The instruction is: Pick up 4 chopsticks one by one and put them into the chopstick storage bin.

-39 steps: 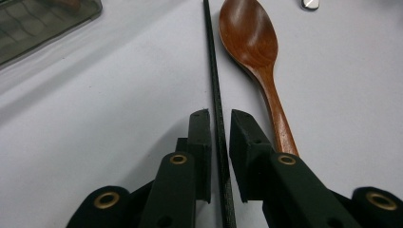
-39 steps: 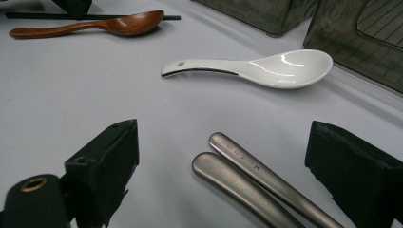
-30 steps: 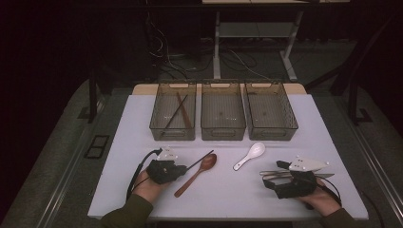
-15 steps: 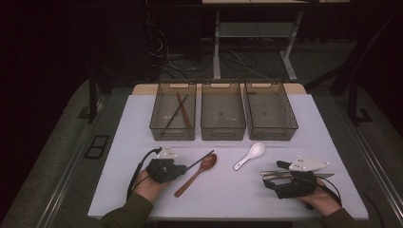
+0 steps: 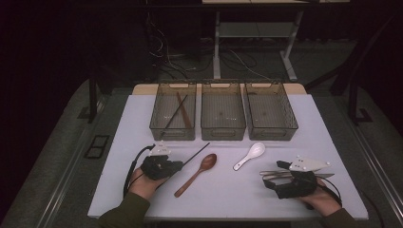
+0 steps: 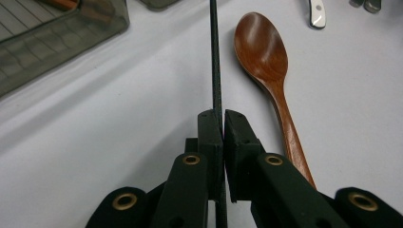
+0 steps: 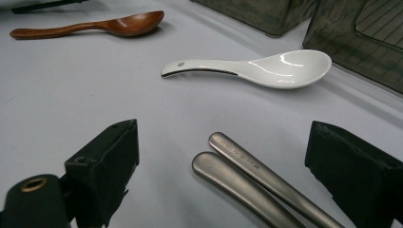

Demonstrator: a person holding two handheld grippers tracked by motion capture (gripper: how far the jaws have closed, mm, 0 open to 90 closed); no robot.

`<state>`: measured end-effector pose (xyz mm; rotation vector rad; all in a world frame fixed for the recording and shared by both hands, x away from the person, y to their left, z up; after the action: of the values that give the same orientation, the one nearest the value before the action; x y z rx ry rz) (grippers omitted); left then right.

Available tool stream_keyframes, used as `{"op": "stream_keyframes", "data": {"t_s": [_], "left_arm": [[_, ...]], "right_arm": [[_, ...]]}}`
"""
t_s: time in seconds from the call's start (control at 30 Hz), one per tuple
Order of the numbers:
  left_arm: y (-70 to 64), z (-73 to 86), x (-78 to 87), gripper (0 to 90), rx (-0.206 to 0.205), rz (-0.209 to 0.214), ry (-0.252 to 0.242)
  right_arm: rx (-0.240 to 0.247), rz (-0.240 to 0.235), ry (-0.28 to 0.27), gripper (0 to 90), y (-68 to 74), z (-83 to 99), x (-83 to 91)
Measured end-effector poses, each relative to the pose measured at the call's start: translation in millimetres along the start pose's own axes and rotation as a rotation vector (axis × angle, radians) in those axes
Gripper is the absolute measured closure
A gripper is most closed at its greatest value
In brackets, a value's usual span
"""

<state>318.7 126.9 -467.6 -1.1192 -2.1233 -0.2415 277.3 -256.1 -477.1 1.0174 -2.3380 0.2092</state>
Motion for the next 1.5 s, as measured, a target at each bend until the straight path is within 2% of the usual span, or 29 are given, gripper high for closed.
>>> {"op": "stream_keyframes", "data": {"t_s": [0.07, 0.13, 0.37, 0.7, 1.17, 1.5], "left_arm": [[0.7, -1.4, 2.4, 85.2, -0.004, -0.001, -0.003], [0.2, -3.6, 4.7, 85.2, 0.012, 0.004, -0.027], [3.3, -10.8, 15.0, 85.2, 0.027, 0.005, -0.076], [3.8, -25.0, 30.9, 85.2, 0.024, 0.005, -0.153], [11.8, -62.7, 54.7, 85.3, -0.002, -0.02, -0.259], [34.2, -95.2, 54.7, 85.2, -0.013, -0.028, -0.303]], "right_arm": [[0.001, 0.0, -0.001, 10.6, -0.1, -0.1, 0.1], [0.0, 0.0, -0.001, 10.6, -0.2, -0.2, 0.1], [0.002, 0.0, 0.0, 10.7, -0.3, -0.1, -0.3], [0.001, 0.001, 0.001, 10.7, -0.5, 0.1, -0.2], [-0.008, 0.001, -0.002, 10.7, -0.9, -0.2, 0.4], [-0.005, 0.0, -0.003, 10.6, -1.2, 0.3, 1.3]]}}
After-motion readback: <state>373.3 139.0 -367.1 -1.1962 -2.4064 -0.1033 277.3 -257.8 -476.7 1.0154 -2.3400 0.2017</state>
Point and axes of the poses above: each handheld gripper's, and its own axes: x roughly backward along the jaws, z roughly out of its underside, y roughly to its left, the point moved 5 cm from there along -x, roughly forward along the jaws, and after that the axes turned 1 degree about z, right-handed, at the moved point
